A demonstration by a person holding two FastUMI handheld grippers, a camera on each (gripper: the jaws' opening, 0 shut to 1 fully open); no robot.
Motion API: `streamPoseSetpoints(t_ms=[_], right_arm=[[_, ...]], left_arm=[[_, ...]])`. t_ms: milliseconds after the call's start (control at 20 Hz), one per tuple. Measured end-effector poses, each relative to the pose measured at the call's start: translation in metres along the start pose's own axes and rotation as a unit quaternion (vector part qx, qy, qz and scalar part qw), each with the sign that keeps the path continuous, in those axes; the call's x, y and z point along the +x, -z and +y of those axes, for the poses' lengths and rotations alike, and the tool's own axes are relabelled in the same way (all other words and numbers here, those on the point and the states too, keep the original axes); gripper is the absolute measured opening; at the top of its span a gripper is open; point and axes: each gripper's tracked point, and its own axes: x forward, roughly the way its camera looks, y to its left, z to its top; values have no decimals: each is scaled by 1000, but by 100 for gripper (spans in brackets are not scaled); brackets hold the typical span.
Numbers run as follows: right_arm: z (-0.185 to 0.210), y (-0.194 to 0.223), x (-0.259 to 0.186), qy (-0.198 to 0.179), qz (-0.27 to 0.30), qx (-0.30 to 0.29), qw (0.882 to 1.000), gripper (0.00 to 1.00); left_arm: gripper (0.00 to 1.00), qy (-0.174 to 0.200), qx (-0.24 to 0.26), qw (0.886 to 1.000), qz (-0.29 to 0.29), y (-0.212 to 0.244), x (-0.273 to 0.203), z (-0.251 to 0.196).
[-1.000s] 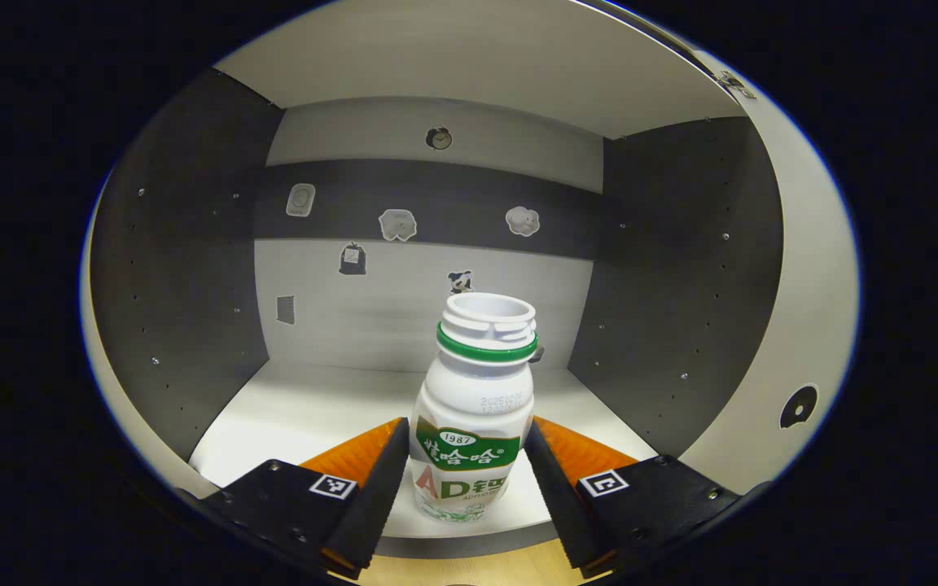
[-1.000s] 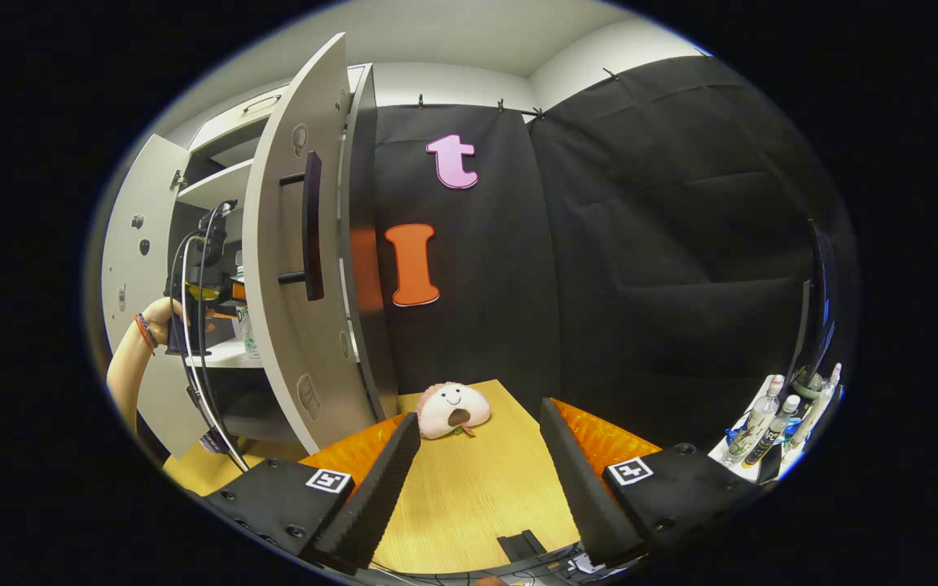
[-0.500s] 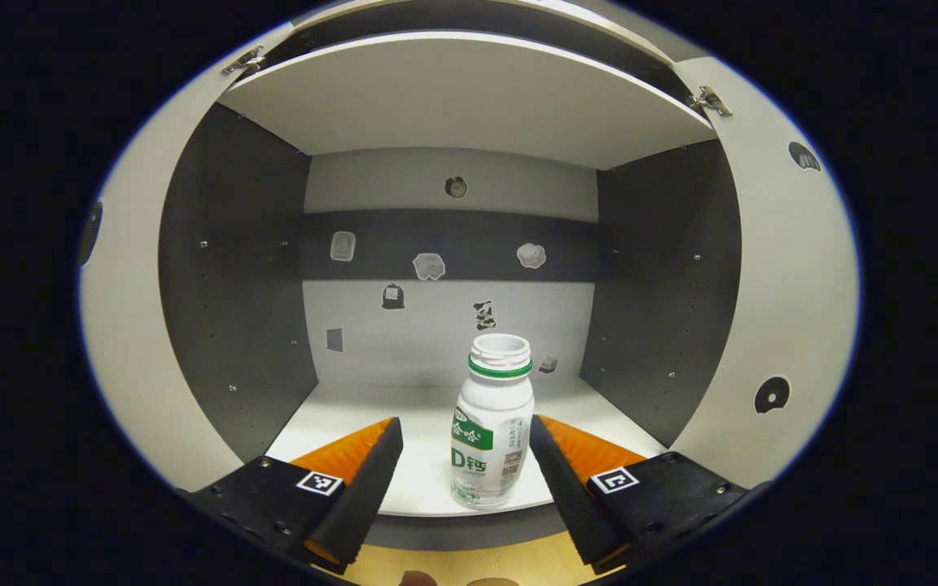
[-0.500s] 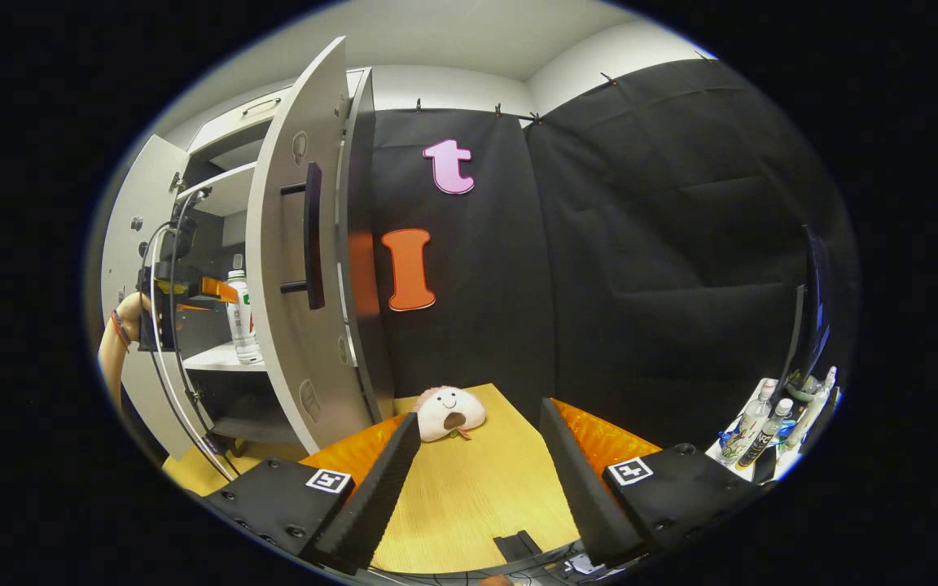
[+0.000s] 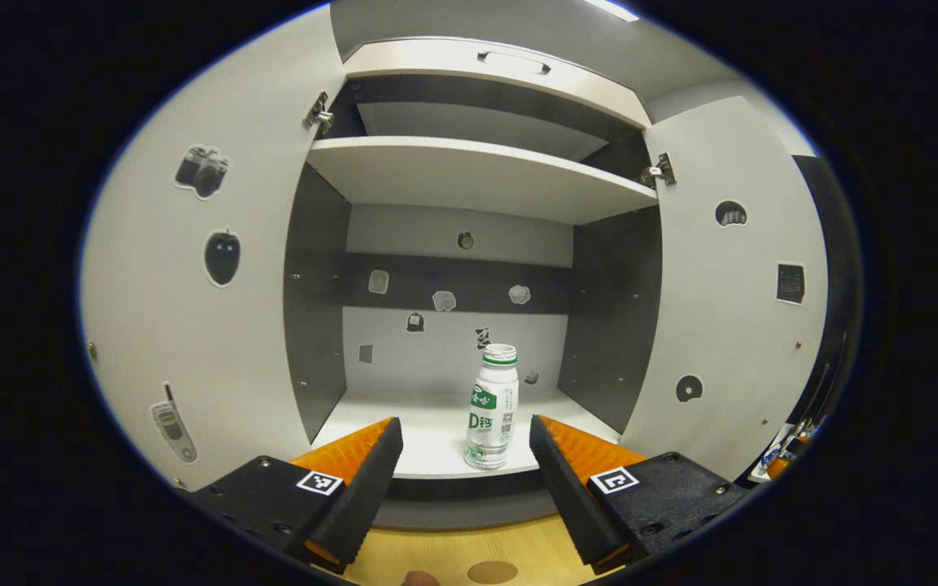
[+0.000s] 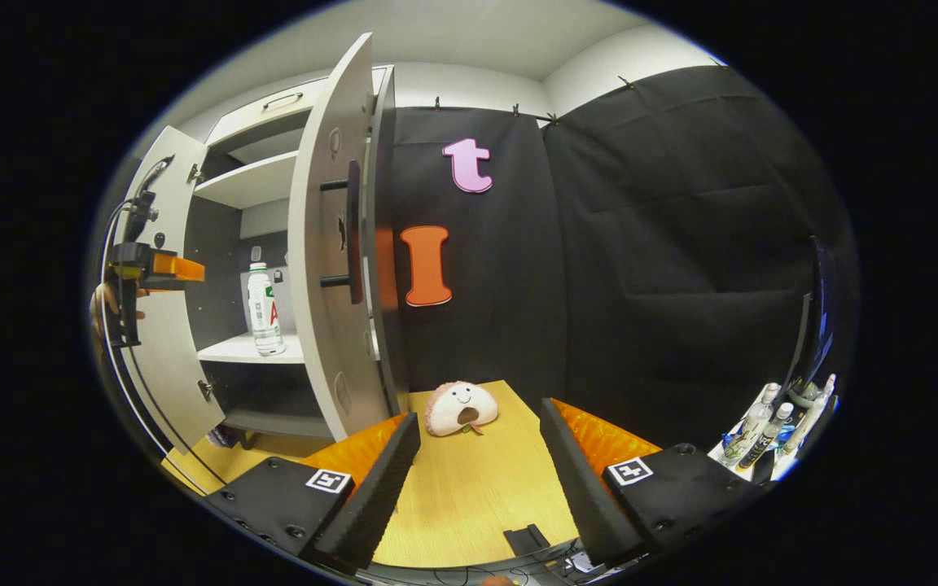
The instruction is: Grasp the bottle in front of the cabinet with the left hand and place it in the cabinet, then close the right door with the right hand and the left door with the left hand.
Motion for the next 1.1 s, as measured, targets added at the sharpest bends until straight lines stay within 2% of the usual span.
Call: streamPoseSetpoints(t_ms=[100, 200, 250, 350, 450, 650, 1100], right_arm=[[6, 0, 0, -3, -1, -5, 1000, 98], [13, -2, 1, -7, -6, -8, 1000, 98], [17, -3, 3, -9, -9, -9, 1000, 98], [24, -5, 6, -15, -13, -11, 1000, 98], [28, -8, 12, -16, -17, -18, 1000, 98], [36, -12, 30, -13, -33, -46, 998, 98], [64, 6, 64, -30, -11, -36, 999, 98]], left_arm=[[93, -7, 8, 1000, -18, -5, -32, 11], [95, -13, 2, 999, -32, -5, -63, 22], [93, -9, -4, 999, -37, -3, -77, 25], [95, -1, -23, 999, -45, 2, -106, 30], [95, -2, -21, 998, -60, 2, -137, 40], [95, -27, -8, 997, -77, 10, -191, 78], [93, -96, 20, 991, -89, 36, -260, 159]])
